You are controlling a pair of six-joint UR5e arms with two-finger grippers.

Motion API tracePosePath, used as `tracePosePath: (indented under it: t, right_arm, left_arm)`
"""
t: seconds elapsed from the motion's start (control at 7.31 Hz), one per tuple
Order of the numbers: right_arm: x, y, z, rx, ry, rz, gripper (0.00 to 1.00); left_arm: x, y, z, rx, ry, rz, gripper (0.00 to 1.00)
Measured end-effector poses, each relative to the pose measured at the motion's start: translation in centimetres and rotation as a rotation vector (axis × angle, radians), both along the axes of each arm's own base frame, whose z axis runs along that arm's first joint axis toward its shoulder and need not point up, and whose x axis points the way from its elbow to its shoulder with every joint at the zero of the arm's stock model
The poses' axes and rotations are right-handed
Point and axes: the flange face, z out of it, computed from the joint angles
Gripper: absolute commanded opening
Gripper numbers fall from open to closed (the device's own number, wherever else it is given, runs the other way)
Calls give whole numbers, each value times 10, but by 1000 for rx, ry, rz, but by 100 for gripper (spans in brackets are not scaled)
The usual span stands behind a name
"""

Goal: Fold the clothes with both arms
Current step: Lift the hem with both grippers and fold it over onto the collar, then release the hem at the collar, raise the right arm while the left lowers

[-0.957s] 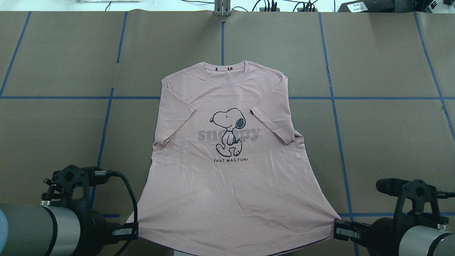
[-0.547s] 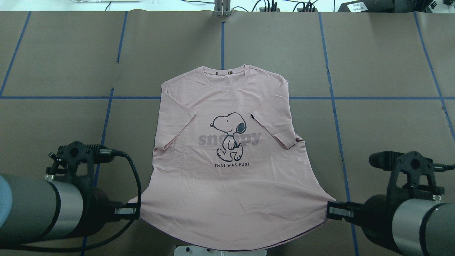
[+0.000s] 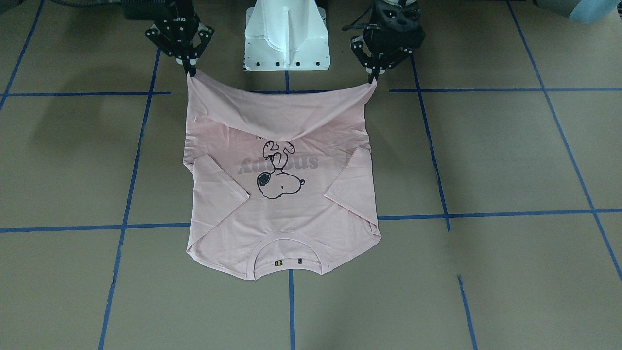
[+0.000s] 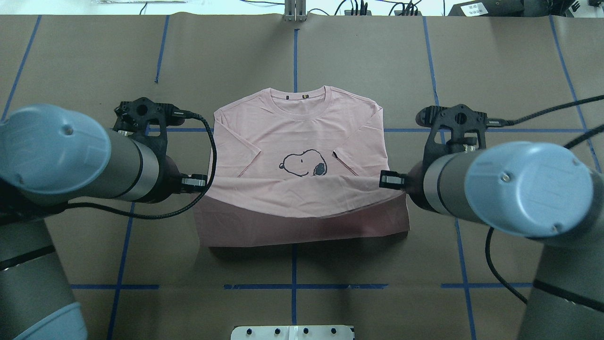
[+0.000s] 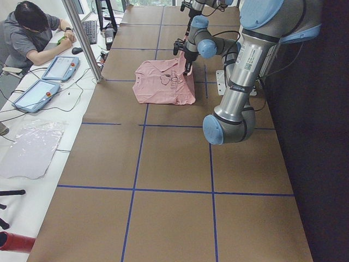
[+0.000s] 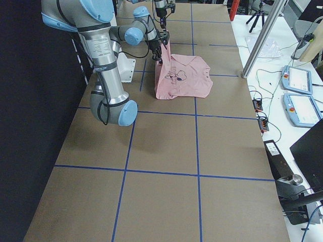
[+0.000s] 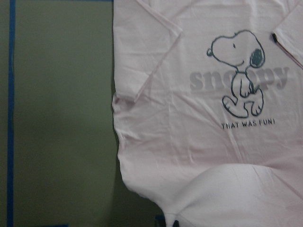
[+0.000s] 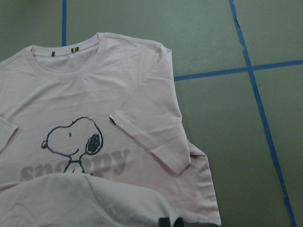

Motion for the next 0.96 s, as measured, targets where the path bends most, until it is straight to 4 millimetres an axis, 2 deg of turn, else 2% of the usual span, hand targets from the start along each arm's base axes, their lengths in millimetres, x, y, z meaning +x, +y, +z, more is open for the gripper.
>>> tracePosePath:
  t: [0.55, 0.82, 0.96]
  right_arm:
    - [-29, -127, 43, 4, 44, 58, 0]
    - [-45, -188, 57, -19, 95, 79, 0]
    - [-60, -221, 75, -17, 98, 90, 0]
  left_arm:
    - [17, -100, 26, 57, -48, -67, 0]
    - [30, -158, 51, 84, -77, -90, 0]
    - [46, -186, 67, 92, -84, -98, 0]
